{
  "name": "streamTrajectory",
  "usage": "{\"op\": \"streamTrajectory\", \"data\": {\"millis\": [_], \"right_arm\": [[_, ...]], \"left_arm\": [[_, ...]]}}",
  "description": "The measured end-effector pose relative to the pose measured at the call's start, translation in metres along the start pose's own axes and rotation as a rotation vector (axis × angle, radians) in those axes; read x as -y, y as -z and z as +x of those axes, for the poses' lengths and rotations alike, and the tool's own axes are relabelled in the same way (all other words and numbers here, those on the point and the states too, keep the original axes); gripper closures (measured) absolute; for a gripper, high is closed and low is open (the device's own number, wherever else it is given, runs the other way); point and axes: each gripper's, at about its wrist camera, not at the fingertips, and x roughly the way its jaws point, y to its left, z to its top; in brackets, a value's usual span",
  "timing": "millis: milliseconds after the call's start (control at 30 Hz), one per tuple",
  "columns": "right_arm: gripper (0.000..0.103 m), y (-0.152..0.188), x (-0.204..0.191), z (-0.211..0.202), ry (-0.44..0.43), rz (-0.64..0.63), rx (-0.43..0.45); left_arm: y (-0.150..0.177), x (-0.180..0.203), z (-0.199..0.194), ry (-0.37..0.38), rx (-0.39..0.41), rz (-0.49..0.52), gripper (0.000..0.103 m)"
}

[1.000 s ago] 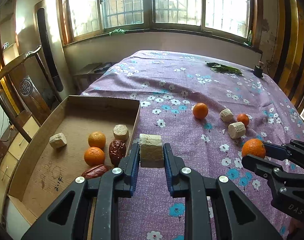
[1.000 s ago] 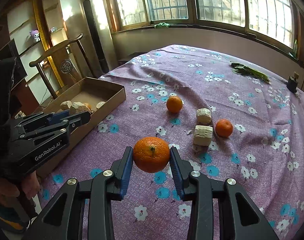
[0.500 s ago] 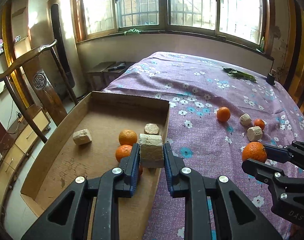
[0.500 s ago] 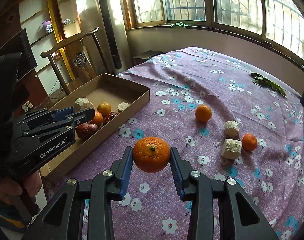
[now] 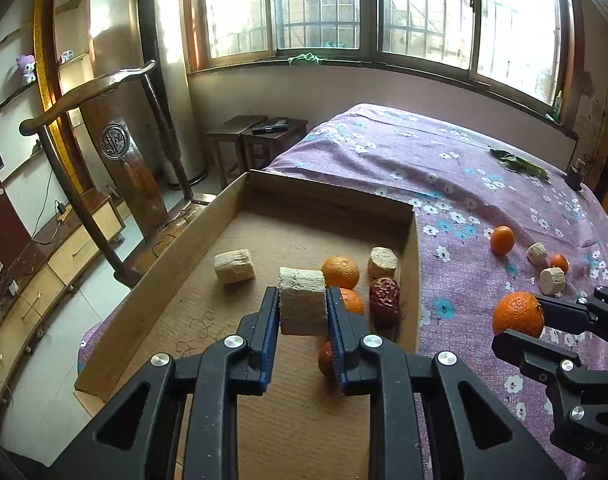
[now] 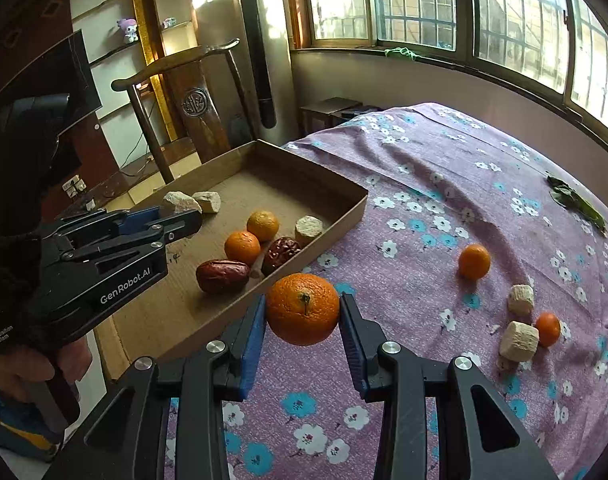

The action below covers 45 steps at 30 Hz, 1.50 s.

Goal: Organize fruits
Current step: 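Carry the held white block and orange over the cardboard box, then lower the block and orange into the box and open both tools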

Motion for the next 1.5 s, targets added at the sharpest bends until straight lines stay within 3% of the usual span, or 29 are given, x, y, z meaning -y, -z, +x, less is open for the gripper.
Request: {"op": "streamTrajectory", "data": {"millis": [433, 1100, 1333, 1500], "right_arm": [[0.062, -0.013, -0.036, 0.028, -0.051, -0.078, -0.036], [0.062, -0.008, -0.084, 0.074, -0.189, -0.169, -0.139], [0.062, -0.007, -0.091, 0.085, -0.188, -0.188, -0.160], [0.062, -0.009, -0.090, 0.091, -0.142, -0.190, -0.164]], "left_arm": [[0.004, -0.050, 0.013, -0.049, -0.034, -0.081, 0.081], [0.005, -0.063, 0.040, -0.096, -0.087, -0.082, 0.081], [0.006, -0.065, 0.043, -0.104, -0.095, -0.082, 0.081], [0.006, -0.065, 0.043, -0.109, -0.099, -0.078, 0.081]]}}
